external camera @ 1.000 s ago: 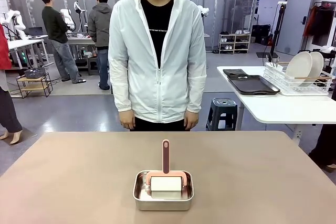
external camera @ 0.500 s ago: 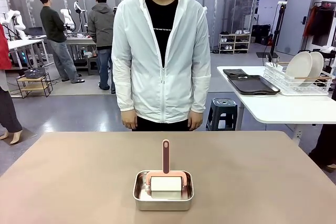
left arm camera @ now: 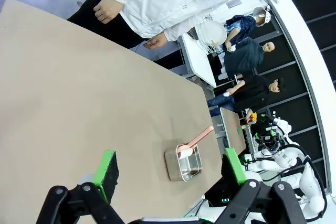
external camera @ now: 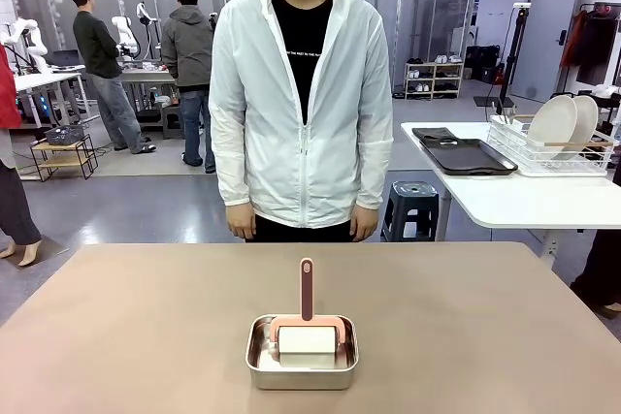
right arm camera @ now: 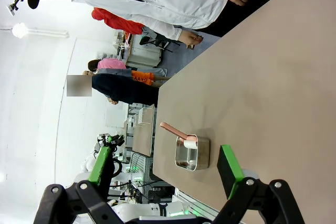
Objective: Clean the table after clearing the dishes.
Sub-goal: Place the Lint Roller back on top of the Airtight Container.
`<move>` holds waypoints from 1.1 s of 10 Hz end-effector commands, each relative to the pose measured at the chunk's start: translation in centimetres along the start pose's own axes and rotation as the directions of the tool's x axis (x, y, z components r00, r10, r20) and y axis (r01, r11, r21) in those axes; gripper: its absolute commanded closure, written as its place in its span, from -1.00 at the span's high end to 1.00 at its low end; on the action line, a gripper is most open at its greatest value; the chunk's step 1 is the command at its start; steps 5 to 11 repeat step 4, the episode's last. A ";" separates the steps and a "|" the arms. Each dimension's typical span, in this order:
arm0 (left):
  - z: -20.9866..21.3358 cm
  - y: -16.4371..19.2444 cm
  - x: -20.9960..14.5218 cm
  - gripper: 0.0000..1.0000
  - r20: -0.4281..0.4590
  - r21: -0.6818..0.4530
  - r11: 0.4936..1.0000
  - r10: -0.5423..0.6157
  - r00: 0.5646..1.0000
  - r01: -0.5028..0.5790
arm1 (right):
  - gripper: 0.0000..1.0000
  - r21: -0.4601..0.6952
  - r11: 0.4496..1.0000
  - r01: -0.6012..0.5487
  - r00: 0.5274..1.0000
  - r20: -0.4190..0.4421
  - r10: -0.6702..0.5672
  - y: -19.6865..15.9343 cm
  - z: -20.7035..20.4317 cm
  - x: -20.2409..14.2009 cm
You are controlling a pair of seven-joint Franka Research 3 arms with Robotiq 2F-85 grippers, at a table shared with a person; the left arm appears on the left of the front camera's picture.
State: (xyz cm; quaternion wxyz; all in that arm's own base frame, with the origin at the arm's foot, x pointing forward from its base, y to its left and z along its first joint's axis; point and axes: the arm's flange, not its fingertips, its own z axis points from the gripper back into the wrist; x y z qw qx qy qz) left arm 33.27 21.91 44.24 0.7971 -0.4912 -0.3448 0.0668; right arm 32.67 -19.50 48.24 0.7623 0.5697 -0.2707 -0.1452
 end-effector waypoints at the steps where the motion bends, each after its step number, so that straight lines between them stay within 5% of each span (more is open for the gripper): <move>1: 0.3 -0.5 -0.2 1.00 -0.001 -0.012 1.000 0.016 1.000 -0.016 | 1.00 0.008 1.000 -0.003 1.000 -0.003 0.003 0.3 0.0 -0.1; 11: 0.3 -0.5 -0.2 1.00 -0.001 -0.012 1.000 0.016 1.000 -0.016 | 1.00 0.008 1.000 -0.003 1.000 -0.003 0.003 0.3 0.0 -0.1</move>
